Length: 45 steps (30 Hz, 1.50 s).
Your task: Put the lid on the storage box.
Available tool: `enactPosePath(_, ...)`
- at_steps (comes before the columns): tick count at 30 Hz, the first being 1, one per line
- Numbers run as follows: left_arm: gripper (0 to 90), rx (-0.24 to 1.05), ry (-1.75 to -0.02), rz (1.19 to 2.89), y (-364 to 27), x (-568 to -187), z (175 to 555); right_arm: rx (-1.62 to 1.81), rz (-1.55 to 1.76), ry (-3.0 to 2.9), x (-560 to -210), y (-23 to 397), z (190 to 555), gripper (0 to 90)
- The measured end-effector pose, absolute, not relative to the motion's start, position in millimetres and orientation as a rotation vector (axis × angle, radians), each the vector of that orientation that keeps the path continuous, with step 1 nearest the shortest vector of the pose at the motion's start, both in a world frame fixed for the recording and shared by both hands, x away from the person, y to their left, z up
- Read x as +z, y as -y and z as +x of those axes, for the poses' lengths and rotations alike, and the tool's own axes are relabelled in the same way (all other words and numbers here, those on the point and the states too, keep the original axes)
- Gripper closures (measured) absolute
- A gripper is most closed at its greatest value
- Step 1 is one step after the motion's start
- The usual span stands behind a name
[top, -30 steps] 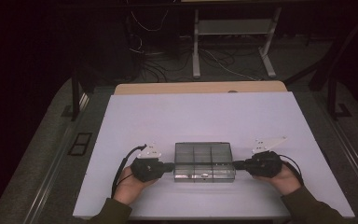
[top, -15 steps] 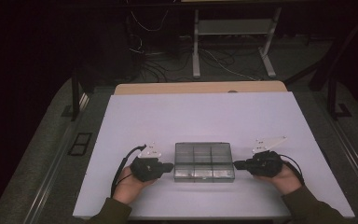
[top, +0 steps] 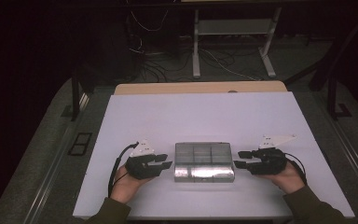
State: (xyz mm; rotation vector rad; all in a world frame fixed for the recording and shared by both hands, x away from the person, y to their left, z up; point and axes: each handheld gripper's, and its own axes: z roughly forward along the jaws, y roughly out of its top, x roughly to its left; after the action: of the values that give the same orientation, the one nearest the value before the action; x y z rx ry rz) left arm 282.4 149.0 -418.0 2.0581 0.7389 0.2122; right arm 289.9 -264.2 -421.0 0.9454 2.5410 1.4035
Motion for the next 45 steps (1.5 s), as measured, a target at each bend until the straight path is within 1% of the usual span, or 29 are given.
enactPosePath(2, 55.2, 0.222, -0.741, 2.041, -150.4, -418.2, 282.3, 1.400, 0.950, -2.522, -421.9, 265.4, 288.4, 46.3)
enactPosePath(4, 51.9, 0.219, -0.739, 2.030, -151.6, -418.2, 281.9, 1.396, 0.966, -2.510, -423.2, 267.5, 287.8, 43.6)
enactPosePath(6, 46.0, 0.230, -0.738, 2.015, -151.9, -418.2, 281.5, 1.404, 0.976, -2.495, -423.2, 269.5, 287.0, 42.2)
enactPosePath(9, 39.4, 0.244, -0.731, 2.001, -152.4, -418.9, 280.7, 1.420, 0.986, -2.471, -424.4, 272.0, 284.7, 37.2)
enactPosePath(16, 30.8, 0.252, -0.732, 1.981, -158.0, -420.4, 277.1, 1.411, 1.004, -2.404, -427.7, 277.0, 276.6, 28.8)
enactPosePath(20, 24.4, 0.262, -0.731, 1.967, -163.1, -422.1, 274.6, 1.398, 1.015, -2.375, -430.6, 279.8, 270.2, 26.7)
enactPosePath(30, 14.6, 0.271, -0.745, 1.919, -172.8, -427.1, 268.1, 1.403, 0.992, -2.348, -435.8, 291.5, 256.4, 22.3)
enactPosePath(33, 13.0, 0.277, -0.755, 1.910, -174.0, -428.4, 266.4, 1.410, 0.993, -2.333, -437.0, 295.4, 253.3, 20.3)
enactPosePath(36, 11.5, 0.281, -0.756, 1.911, -174.2, -429.8, 265.2, 1.407, 0.988, -2.322, -439.1, 299.6, 249.6, 20.1)
enactPosePath(38, 7.6, 0.282, -0.762, 1.915, -174.3, -430.3, 264.2, 1.403, 0.992, -2.318, -440.2, 302.1, 247.7, 19.9)
enactPosePath(40, 5.9, 0.287, -0.762, 1.921, -174.0, -431.0, 263.3, 1.401, 0.995, -2.315, -441.0, 303.9, 246.4, 19.8)
enactPosePath(42, 1.0, 0.309, -0.766, 1.932, -172.9, -431.5, 263.1, 1.406, 0.999, -2.312, -441.4, 305.5, 245.3, 19.8)
enactPosePath(45, 0.0, 0.311, -0.773, 1.948, -172.5, -432.2, 263.3, 1.404, 0.997, -2.313, -441.9, 306.7, 245.4, 19.8)
